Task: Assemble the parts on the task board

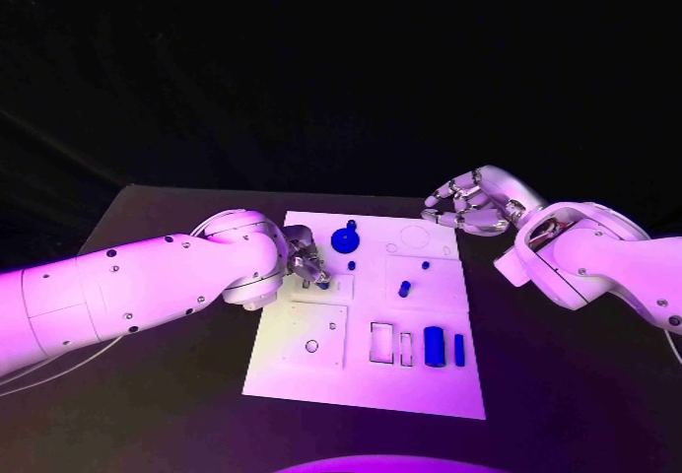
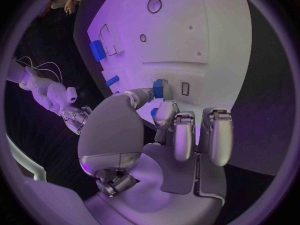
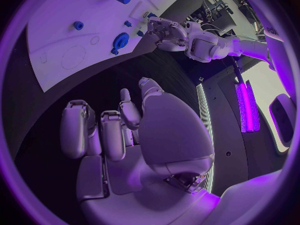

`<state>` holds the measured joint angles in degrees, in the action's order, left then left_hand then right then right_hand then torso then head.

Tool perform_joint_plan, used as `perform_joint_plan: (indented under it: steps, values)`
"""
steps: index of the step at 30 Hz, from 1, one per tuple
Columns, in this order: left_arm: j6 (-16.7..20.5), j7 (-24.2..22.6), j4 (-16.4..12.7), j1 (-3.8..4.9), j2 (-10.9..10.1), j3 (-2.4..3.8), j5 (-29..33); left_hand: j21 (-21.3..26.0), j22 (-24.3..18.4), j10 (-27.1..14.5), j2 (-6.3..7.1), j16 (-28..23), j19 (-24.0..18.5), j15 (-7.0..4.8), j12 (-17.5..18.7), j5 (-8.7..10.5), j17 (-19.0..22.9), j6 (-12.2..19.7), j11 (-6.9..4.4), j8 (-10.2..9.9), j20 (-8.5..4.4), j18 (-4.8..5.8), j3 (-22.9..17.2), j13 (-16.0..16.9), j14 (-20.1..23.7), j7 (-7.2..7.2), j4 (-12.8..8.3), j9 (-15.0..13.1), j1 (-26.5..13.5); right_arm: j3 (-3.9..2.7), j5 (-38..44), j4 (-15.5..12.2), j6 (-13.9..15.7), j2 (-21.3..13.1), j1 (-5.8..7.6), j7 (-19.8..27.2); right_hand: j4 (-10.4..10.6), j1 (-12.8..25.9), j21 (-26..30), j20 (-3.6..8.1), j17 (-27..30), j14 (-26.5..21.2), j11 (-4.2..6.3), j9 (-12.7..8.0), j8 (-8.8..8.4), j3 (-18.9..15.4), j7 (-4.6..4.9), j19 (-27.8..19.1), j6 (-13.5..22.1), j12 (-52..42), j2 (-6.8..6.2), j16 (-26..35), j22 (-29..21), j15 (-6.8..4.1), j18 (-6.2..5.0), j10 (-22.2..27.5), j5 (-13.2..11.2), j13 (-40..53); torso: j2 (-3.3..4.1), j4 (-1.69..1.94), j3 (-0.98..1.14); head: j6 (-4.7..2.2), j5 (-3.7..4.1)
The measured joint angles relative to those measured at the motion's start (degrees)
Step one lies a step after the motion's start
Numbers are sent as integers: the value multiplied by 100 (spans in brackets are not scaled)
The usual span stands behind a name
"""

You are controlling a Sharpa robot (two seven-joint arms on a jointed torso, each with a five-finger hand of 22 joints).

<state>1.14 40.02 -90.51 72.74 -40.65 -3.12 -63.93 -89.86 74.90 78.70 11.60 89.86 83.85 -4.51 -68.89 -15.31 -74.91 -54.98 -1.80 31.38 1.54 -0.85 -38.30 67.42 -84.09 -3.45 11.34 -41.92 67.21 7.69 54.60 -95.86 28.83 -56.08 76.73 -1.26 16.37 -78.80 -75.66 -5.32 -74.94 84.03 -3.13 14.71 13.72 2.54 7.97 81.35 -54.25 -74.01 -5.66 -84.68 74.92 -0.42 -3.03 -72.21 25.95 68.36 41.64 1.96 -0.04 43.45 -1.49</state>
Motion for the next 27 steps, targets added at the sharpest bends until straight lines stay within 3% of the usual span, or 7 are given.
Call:
perform_joint_plan:
  steps: [12, 27]
  values:
    - [838, -49, -248, -134, -228, 1, -57, 0, 0, 53, -1, 0, 0, 0, -57, 0, 0, 0, -14, -2, 0, 0, -16, 78, 0, 0, 16, 0, 1, 0, 1, 0, 0, -11, 0, 2, 0, 0, 0, 0, 0, 0, 0, 5, 23, 0, 0, 0, 0, 0, 0, 0, -1, 0, 0, 0, 0, 0, -5, 11, -1, 26, 15]
    - [1090, -210, -124, -352, -151, -1, -328, 0, 0, 52, 1, 0, 22, 1, -80, 3, 1, 0, -13, 28, -21, 0, -16, 107, 1, 0, 16, 0, -1, 0, 1, 1, 0, -18, -13, 4, 0, 0, 0, 0, 1, 0, 0, 4, 23, 0, 0, 0, 0, 0, 0, 0, -2, 0, 0, 0, 0, 0, 3, -4, 0, 55, 21]
